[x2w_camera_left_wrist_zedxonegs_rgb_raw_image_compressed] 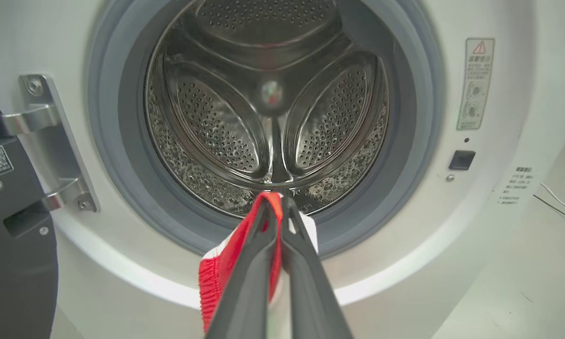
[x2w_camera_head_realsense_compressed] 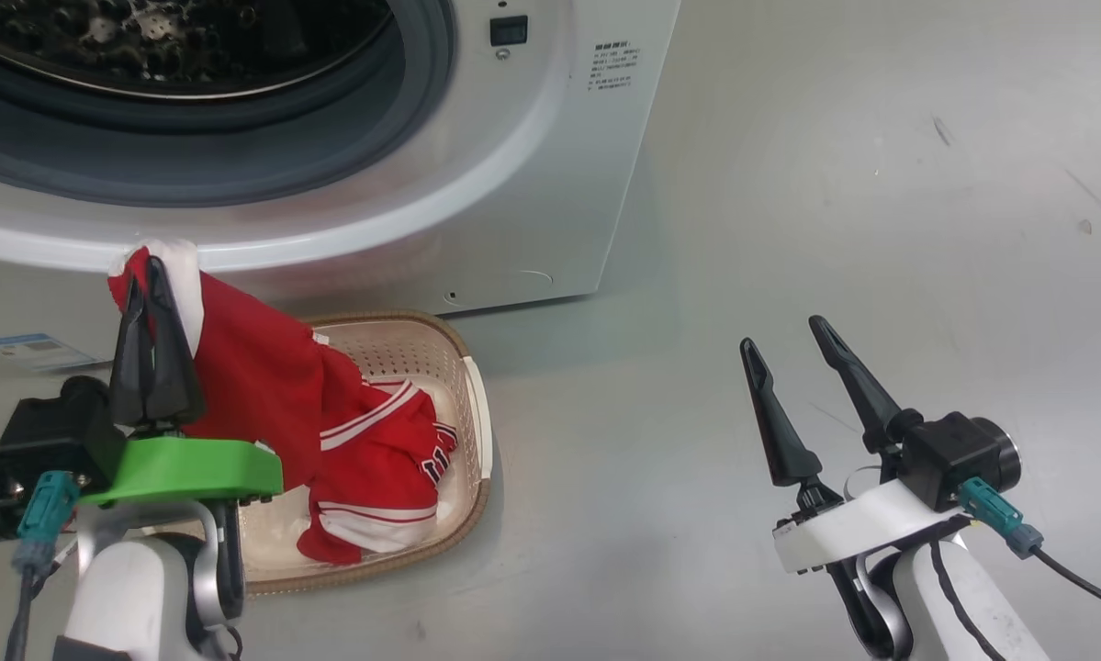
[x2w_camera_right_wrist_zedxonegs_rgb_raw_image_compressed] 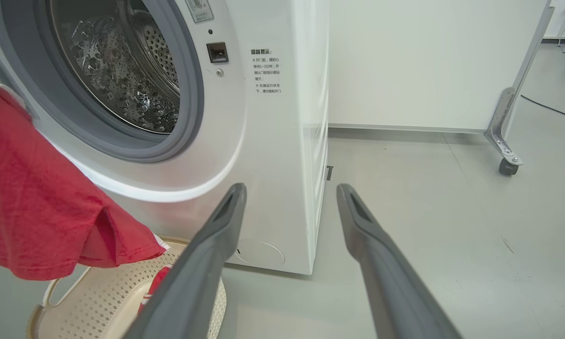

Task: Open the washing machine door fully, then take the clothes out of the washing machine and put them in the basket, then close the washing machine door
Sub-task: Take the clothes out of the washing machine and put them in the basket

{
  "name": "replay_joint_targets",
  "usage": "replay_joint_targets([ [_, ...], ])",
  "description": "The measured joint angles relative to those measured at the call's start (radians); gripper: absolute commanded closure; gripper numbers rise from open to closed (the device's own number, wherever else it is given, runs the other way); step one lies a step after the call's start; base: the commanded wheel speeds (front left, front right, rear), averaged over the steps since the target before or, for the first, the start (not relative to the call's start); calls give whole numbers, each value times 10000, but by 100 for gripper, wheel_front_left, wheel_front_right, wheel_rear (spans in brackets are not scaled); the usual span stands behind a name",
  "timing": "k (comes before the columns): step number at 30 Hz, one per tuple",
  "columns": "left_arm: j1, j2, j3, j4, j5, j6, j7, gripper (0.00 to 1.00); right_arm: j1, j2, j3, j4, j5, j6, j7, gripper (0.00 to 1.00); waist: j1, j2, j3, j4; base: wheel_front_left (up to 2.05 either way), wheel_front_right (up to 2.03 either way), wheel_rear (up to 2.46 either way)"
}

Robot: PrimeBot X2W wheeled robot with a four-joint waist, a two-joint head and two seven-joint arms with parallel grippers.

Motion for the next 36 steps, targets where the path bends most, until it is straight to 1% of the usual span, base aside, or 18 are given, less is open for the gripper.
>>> replay_joint_targets([
  [3,-1,0,-4,454,-10,2,92,100,-191,4,38,-81,10,71,0,0,0,0,352,-90,0,0,0],
  [11,-221,0,-33,1561,-92,2,104,100,-629,27,128,-284,123,86,0,0,0,0,1325,-441,0,0,0],
  [20,-1200,50,61,3177,-186,-21,173,100,-1150,48,303,-397,228,161,0,0,0,0,2413,-920,0,0,0],
  [24,-1644,119,88,3705,-188,-109,163,100,-1306,58,305,-433,318,163,0,0,0,0,2744,-1083,0,0,0],
  [25,-1933,167,98,4071,-188,-199,165,100,-1406,59,313,-443,328,163,0,0,0,0,2954,-1188,0,0,0],
  [27,-2165,226,146,4428,-201,-224,182,100,-1496,65,337,-458,420,165,0,0,0,0,3157,-1288,0,0,0],
  [29,-2265,251,171,4608,-224,-226,194,100,-1543,69,337,-466,454,169,0,0,0,0,3254,-1336,0,0,0],
  [30,-2484,284,217,5035,-261,-226,316,100,-1645,77,332,-483,495,171,0,0,1,0,3444,-1427,0,0,0],
  [32,-2584,290,245,5227,-276,-226,357,100,-1691,79,332,-485,499,171,0,0,0,0,3533,-1468,0,0,0],
  [36,-2928,291,320,6078,-362,-226,483,100,-1846,104,303,-474,570,173,0,0,0,1,3842,-1615,0,0,0],
])
